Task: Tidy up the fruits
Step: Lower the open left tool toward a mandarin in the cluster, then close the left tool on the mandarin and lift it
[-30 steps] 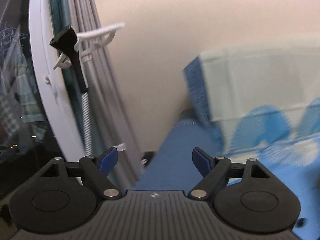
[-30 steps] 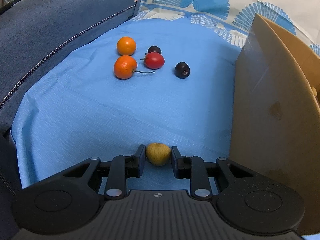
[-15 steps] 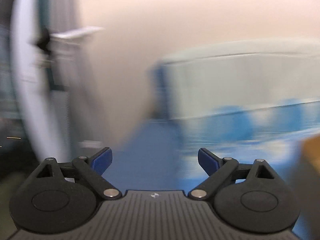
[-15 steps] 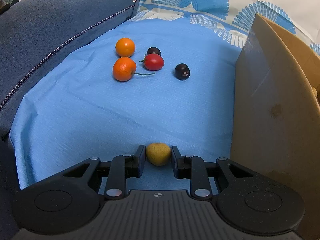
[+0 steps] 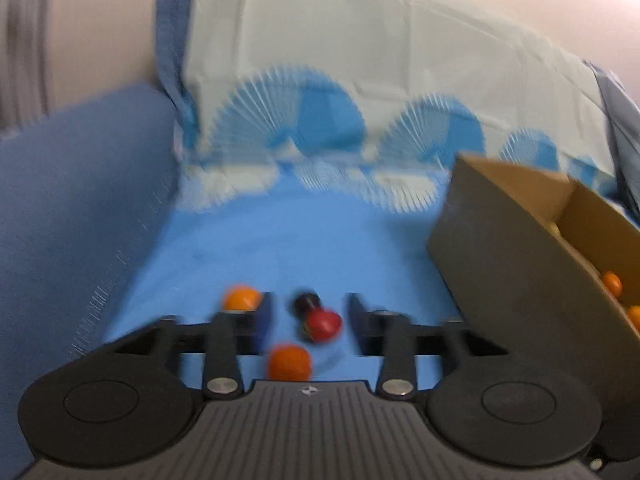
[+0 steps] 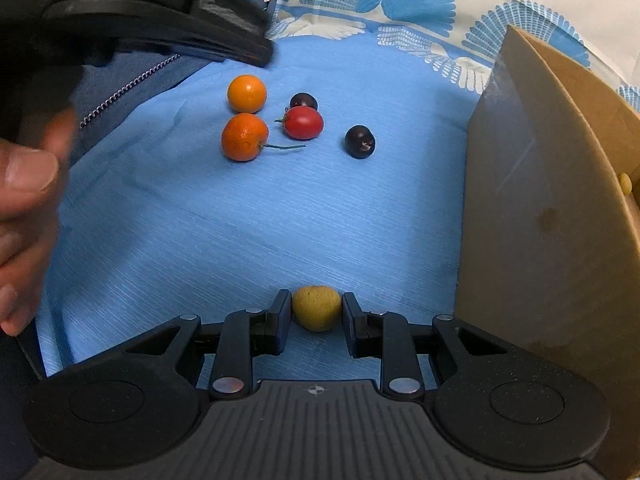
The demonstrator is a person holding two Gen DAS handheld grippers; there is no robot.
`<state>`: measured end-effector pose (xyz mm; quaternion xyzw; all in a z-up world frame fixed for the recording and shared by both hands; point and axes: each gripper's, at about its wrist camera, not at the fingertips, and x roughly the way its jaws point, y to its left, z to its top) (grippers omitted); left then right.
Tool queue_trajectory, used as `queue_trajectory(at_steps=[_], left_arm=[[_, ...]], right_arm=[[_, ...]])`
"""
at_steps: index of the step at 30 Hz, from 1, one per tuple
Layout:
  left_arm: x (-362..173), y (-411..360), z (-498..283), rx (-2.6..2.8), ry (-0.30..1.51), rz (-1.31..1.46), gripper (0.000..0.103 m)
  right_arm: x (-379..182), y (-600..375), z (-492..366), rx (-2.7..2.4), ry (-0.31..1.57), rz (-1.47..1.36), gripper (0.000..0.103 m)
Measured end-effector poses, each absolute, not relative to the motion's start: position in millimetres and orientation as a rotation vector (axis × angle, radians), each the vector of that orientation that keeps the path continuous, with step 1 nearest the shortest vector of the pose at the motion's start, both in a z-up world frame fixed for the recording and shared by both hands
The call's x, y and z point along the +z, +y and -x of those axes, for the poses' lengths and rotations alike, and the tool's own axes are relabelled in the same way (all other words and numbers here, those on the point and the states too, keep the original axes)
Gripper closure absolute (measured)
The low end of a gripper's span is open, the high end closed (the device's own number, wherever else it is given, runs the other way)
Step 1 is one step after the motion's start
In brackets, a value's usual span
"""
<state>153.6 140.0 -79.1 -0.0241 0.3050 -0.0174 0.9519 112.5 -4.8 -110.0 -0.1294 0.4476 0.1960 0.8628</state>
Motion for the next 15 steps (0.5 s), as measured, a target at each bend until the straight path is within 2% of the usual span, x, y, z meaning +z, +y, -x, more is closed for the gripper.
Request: queue_trajectory(at_steps=[4,10,11,14,15], left_arm=[[-98,139,-170,-0.017,0.713,0.052,0.031],[-123,131,-192,-0.013,0.801,0.04,0.031],[-123,129,-191,-0.011,0.801,0.027,0.036],[-125,124,-191,-0.006,0.782,-0.026,0.063],[-124,123,-189,-0.004,0.771,-0.035,0.068]], right_arm=[[-111,-3,-115,0.414,0.935,0.274,0.075],[-112,-4,-113,0.418,0.931,0.281,0.075],[-112,-5,-113,0.418,0.931,0.28,0.075],[-113,-3,-112,0.417,0.929,0.283,0.075],[-113,-3,-112,0.415,0.928,0.285,0.075]])
